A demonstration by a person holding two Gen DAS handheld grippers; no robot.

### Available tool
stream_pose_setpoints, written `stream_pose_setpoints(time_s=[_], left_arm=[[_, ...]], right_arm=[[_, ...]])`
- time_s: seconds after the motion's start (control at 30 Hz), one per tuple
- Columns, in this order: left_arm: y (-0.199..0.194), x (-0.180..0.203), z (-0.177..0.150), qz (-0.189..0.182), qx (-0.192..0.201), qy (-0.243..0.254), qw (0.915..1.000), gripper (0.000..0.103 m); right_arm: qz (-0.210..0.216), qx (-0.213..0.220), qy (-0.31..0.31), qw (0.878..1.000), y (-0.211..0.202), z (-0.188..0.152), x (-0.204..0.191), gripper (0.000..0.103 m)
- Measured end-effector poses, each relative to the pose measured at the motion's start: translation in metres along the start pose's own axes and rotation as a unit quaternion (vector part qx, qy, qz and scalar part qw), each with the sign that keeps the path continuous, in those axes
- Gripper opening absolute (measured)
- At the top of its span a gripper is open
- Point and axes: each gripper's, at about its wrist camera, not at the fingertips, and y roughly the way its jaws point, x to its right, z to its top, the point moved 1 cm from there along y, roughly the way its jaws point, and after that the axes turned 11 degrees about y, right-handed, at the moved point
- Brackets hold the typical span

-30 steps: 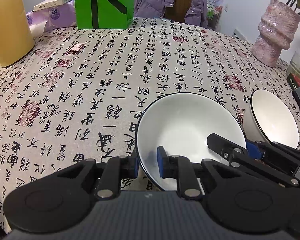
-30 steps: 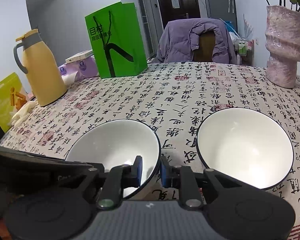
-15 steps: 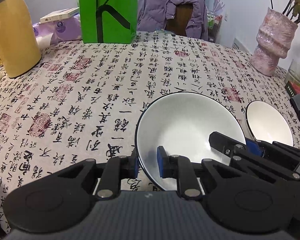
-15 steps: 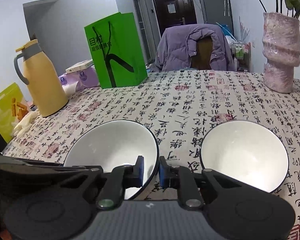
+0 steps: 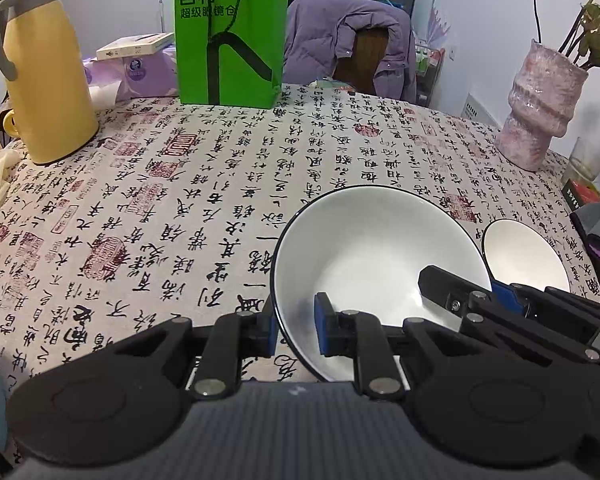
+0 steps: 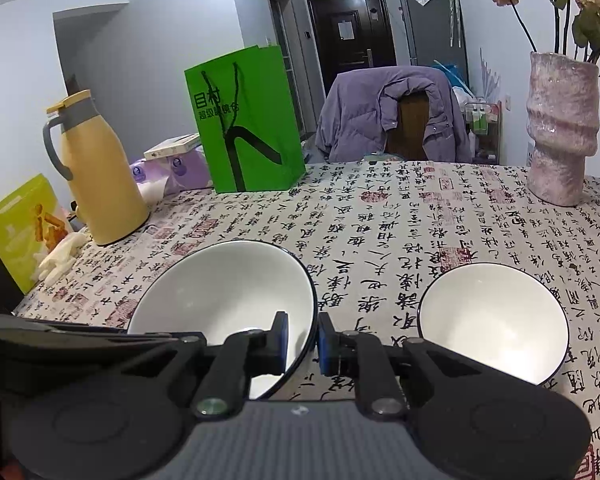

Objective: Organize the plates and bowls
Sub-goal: 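Lift the white bowl with both grippers and carry it toward the blue bowl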

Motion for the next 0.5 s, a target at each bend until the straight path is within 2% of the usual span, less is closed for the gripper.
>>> stream_pose_setpoints(time_s=[0.5], left_arm=[[-0.023,-0.012,-0.005,0.001,0.012,-0.003,0.9999,0.018]], right_arm=[[0.003,0.010,-0.010,1.000,-0.018,-0.002,-0.020,0.014]])
